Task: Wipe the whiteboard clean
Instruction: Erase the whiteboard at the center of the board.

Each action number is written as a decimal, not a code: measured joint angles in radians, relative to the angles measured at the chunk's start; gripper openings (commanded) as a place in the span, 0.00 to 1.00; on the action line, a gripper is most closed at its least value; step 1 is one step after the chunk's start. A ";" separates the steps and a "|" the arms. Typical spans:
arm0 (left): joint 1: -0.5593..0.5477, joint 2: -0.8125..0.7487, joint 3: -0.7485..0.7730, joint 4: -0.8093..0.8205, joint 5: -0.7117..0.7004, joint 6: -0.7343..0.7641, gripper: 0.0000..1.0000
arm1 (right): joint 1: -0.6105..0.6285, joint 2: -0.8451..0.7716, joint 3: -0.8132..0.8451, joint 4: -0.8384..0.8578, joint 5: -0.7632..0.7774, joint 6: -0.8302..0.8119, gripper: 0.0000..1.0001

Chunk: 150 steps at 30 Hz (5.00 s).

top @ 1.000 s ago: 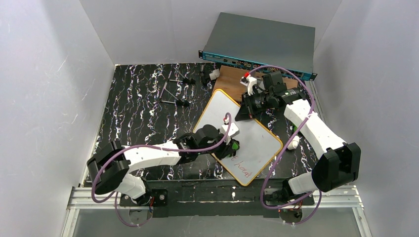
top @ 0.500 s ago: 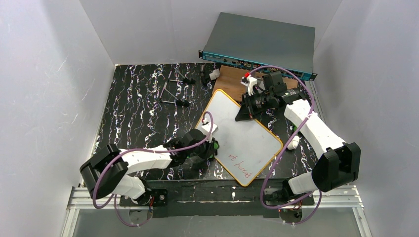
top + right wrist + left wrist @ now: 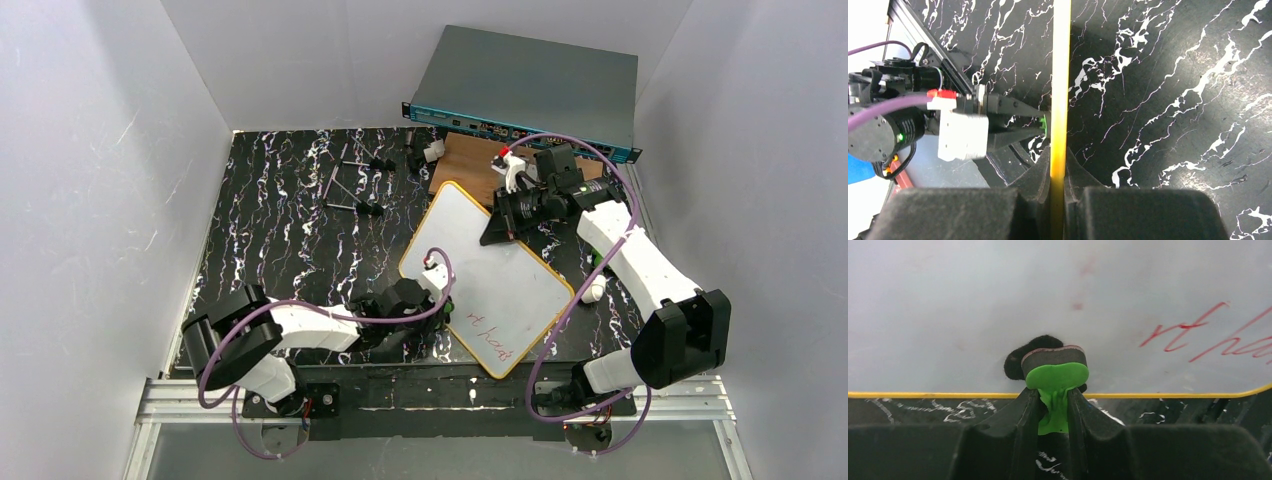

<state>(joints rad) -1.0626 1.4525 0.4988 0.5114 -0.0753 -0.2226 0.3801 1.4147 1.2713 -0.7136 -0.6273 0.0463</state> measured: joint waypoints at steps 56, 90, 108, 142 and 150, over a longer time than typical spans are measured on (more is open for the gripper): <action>-0.273 0.134 0.221 -0.002 -0.166 0.182 0.00 | -0.035 -0.015 0.006 -0.033 0.019 -0.035 0.01; -0.014 -0.162 -0.068 0.068 -0.026 0.074 0.00 | 0.038 0.377 0.496 -0.257 -0.029 -0.254 0.01; -0.189 0.294 0.252 0.159 -0.058 0.160 0.00 | 0.044 0.380 0.500 -0.251 -0.025 -0.238 0.01; -0.113 0.214 0.193 0.101 -0.298 0.073 0.00 | 0.040 0.335 0.447 -0.167 0.032 -0.155 0.01; -0.193 0.248 0.335 0.024 -0.203 0.141 0.00 | 0.035 0.328 0.433 -0.169 0.021 -0.156 0.01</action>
<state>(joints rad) -1.2560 1.7000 0.8341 0.5354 -0.2787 -0.0814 0.4149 1.7424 1.7042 -0.8822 -0.6067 -0.1101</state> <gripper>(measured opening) 0.214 0.111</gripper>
